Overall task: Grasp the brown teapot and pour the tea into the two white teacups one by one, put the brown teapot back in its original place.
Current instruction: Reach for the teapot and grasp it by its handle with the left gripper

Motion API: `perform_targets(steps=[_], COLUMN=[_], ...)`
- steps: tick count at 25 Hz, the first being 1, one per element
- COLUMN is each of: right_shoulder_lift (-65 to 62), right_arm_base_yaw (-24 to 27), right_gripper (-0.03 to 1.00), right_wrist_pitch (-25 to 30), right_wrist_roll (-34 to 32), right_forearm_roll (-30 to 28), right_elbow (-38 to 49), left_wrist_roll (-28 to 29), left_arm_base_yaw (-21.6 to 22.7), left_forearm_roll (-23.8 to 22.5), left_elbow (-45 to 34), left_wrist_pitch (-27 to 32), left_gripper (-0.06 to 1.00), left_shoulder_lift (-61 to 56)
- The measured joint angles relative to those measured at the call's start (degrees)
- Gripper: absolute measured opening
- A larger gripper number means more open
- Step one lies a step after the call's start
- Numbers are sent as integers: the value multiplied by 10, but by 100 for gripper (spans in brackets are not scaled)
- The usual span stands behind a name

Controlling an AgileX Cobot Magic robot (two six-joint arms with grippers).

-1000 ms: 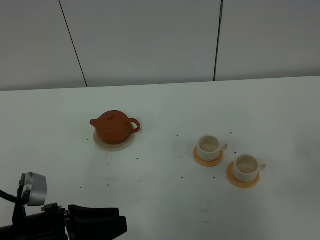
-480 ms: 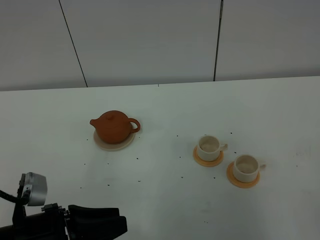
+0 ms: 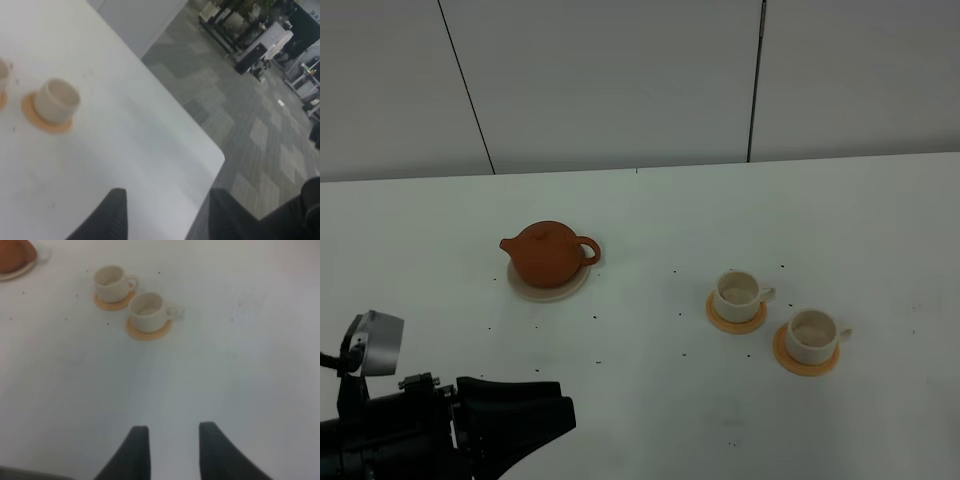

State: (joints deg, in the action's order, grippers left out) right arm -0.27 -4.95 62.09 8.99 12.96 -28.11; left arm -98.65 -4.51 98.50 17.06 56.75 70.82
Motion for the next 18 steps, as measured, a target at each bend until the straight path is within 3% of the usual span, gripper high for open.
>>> perform_targets(steps=[4,8,18], right_shoulder_lift=[-1,-1,-1], right_arm_base_yaw=[0,0,0], right_gripper=[24,24,24], right_wrist_pitch=[0,0,0], right_wrist_roll=[1,1,1], right_forearm_roll=[2,6,15], right_elbow=[0,0,0], left_wrist_roll=[4,44,327], left_arm_base_yaw=[0,0,0], left_forearm_roll=[0,-14,-289], left_elbow=[29,76,299], left_wrist_pitch=[2,1,-84], left_gripper=[44,44,42], left_shoulder_lift=[0,1,3])
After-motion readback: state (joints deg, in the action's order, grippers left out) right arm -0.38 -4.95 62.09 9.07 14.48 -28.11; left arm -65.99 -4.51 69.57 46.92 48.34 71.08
